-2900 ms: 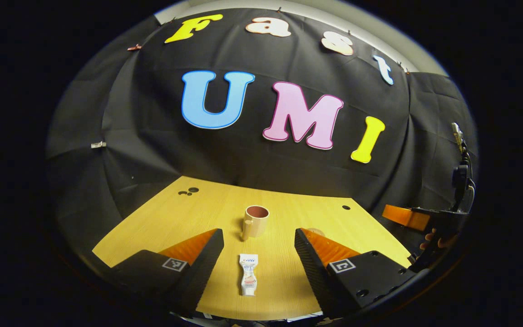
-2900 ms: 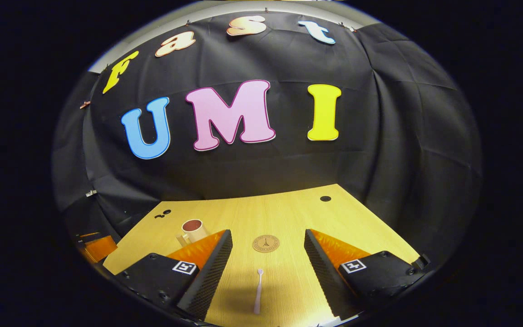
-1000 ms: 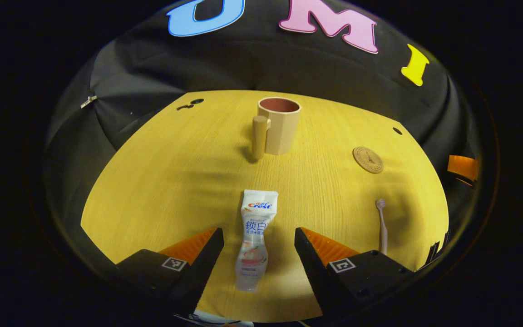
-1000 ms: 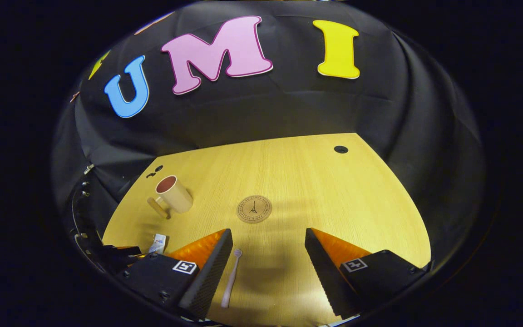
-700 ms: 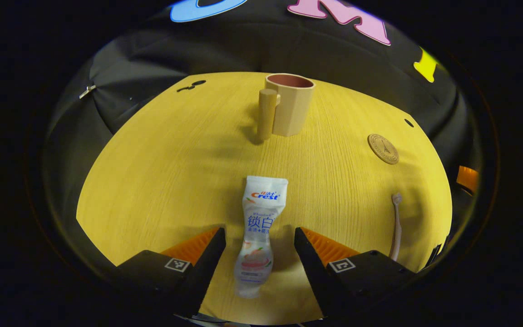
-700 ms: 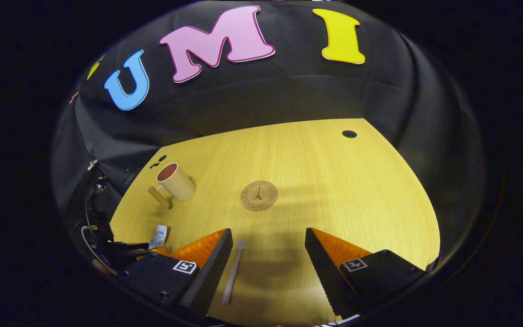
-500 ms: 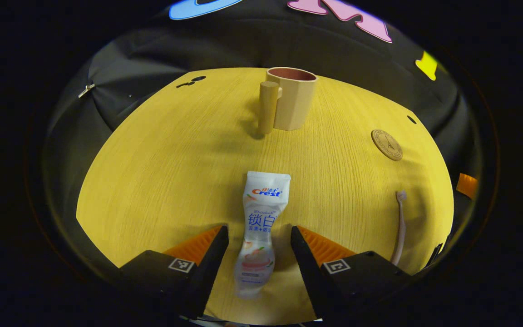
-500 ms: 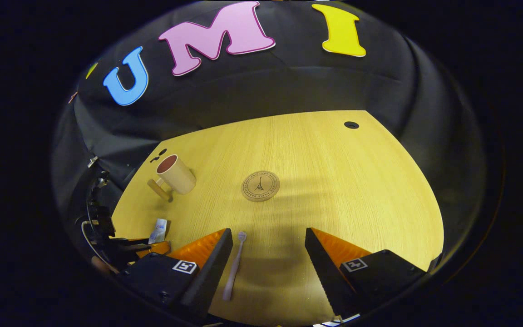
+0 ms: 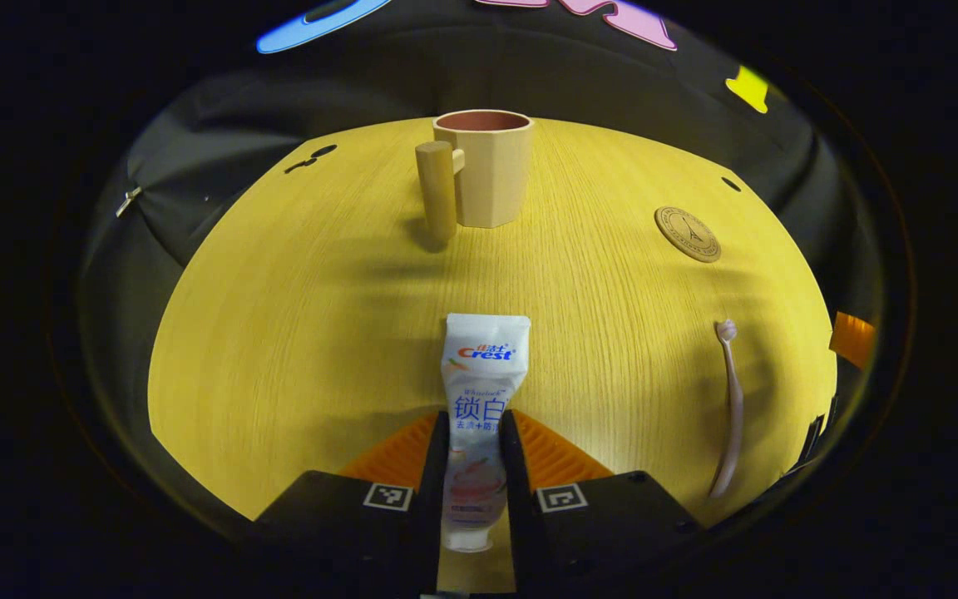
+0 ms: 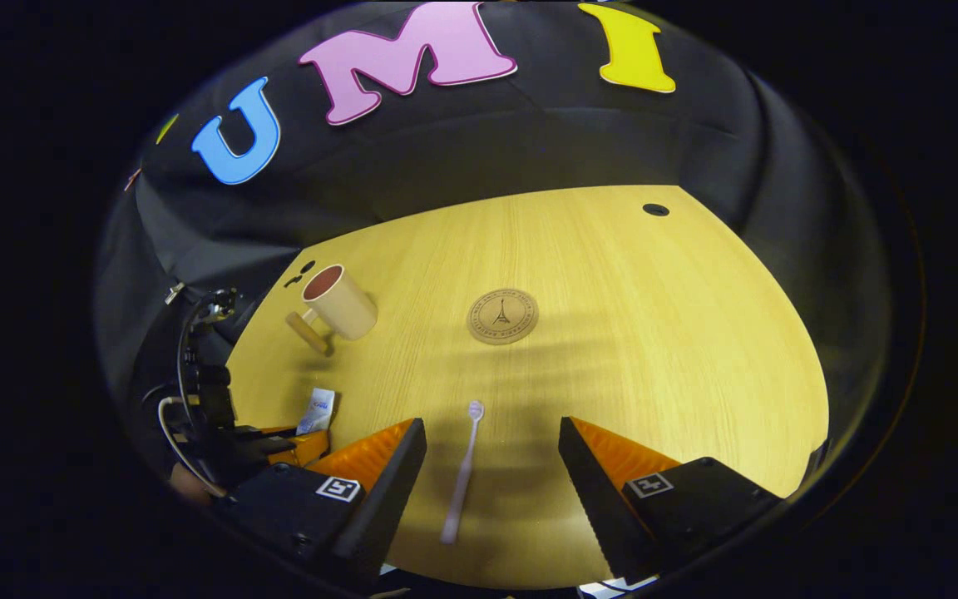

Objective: Put the toothbrush and toothpaste on the desktop into the cup, then pick up the cup and place it on the coaster on the desktop.

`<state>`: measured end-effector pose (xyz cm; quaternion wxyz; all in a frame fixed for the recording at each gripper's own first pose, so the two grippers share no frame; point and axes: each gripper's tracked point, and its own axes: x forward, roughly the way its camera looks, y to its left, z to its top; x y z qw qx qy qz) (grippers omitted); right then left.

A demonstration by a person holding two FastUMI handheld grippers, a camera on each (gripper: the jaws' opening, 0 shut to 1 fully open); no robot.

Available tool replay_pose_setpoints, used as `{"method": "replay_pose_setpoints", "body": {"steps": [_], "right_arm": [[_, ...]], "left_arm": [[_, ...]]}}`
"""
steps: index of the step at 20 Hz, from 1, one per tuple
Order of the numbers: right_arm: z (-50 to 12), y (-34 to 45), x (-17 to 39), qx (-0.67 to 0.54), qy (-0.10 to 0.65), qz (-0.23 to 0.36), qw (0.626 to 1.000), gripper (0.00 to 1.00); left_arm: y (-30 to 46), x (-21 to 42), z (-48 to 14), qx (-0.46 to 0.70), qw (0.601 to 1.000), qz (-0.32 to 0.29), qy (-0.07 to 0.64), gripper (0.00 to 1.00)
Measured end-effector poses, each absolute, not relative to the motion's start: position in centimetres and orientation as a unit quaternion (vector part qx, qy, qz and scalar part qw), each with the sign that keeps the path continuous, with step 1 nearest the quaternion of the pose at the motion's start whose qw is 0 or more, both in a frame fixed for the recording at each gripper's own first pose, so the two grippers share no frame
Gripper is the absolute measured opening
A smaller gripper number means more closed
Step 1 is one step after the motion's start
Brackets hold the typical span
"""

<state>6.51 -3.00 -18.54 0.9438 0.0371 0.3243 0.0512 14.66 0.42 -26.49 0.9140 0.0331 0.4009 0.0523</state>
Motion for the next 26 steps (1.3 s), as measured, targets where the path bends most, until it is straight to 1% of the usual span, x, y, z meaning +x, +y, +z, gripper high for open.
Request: {"method": "replay_pose_setpoints", "body": {"steps": [1, 2, 3, 7, 9, 12, 18, 23, 24, 26], "right_arm": [[-18.9, -2.7, 6.2, 0.035, 0.329, 0.049, 0.943, 0.99], [-19.3, -2.4, 5.9, 0.034, 0.333, 0.047, 0.941, 0.99], [-19.8, -2.1, 5.7, 0.033, 0.337, 0.046, 0.940, 0.99], [-21.4, -1.6, 5.1, 0.012, 0.359, 0.039, 0.932, 0.99], [-22.1, -1.3, 5.2, 0.014, 0.366, 0.032, 0.930, 0.99], [-23.9, -0.9, 5.3, -0.005, 0.394, 0.030, 0.919, 0.99], [-27.1, -0.3, 5.5, -0.040, 0.432, 0.016, 0.901, 0.99], [-29.3, -0.4, 4.3, -0.043, 0.472, -0.006, 0.881, 0.99], [-29.2, -0.6, 4.8, -0.047, 0.465, -0.011, 0.884, 0.99], [-29.4, -0.8, 4.8, -0.053, 0.471, -0.021, 0.880, 0.92]], "left_arm": [[0.3, 14.7, -26.4, 0.033, 0.914, 0.046, 0.401, 0.39], [0.4, 14.7, -26.5, 0.030, 0.915, 0.042, 0.401, 0.41], [0.5, 14.8, -26.3, 0.023, 0.917, 0.040, 0.397, 0.32], [0.7, 14.4, -26.2, -0.001, 0.920, 0.018, 0.391, 0.26], [1.3, 13.3, -25.2, -0.008, 0.927, 0.016, 0.375, 0.24], [2.0, 11.3, -23.9, -0.017, 0.932, 0.005, 0.363, 0.24], [4.1, 8.1, -21.6, -0.030, 0.936, 0.004, 0.350, 0.24], [4.4, 7.2, -21.4, -0.031, 0.937, -0.004, 0.348, 0.24], [4.3, 7.1, -21.4, -0.030, 0.937, -0.007, 0.348, 0.24], [4.1, 6.9, -21.3, -0.029, 0.938, -0.013, 0.346, 0.24]]}}
